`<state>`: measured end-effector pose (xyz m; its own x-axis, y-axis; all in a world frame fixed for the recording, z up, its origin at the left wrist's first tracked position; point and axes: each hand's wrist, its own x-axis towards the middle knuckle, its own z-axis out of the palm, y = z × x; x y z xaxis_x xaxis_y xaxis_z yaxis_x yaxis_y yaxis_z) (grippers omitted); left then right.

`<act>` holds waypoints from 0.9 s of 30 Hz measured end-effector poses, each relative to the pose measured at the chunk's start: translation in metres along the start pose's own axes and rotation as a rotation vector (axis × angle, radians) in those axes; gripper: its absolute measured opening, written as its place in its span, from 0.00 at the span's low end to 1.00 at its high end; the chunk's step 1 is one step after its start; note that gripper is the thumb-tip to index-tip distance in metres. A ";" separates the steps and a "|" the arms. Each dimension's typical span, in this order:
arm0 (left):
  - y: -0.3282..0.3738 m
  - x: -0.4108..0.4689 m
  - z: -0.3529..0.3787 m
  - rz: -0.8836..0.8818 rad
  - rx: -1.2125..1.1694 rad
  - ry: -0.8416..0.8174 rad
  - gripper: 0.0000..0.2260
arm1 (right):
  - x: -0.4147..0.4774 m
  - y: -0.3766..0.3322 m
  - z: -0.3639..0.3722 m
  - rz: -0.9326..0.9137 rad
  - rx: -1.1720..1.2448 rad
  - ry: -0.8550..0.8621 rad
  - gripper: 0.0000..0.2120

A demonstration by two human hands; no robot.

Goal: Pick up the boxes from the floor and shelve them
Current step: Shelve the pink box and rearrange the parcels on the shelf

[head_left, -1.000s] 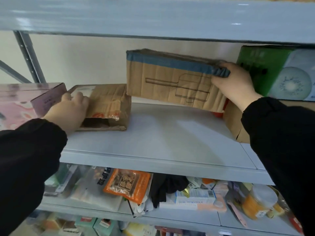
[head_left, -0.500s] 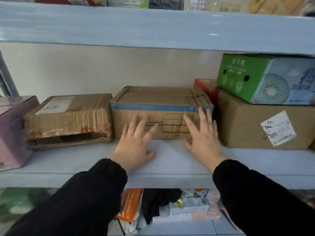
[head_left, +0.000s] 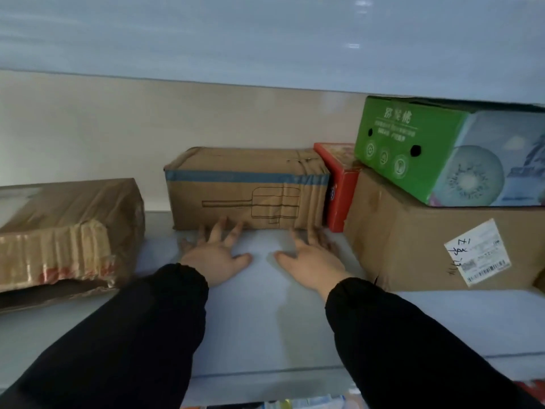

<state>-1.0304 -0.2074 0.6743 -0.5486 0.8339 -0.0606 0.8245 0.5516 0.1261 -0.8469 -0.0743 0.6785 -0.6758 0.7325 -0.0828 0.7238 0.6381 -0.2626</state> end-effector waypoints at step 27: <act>-0.081 -0.218 -0.018 0.103 -0.344 0.352 0.19 | -0.031 -0.024 0.010 0.046 -0.063 0.012 0.47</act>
<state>-0.9799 -0.4337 0.6951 -0.5290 0.7941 0.2994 0.8158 0.3787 0.4370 -0.8450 -0.1144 0.6779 -0.6400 0.7640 -0.0819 0.7618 0.6170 -0.1976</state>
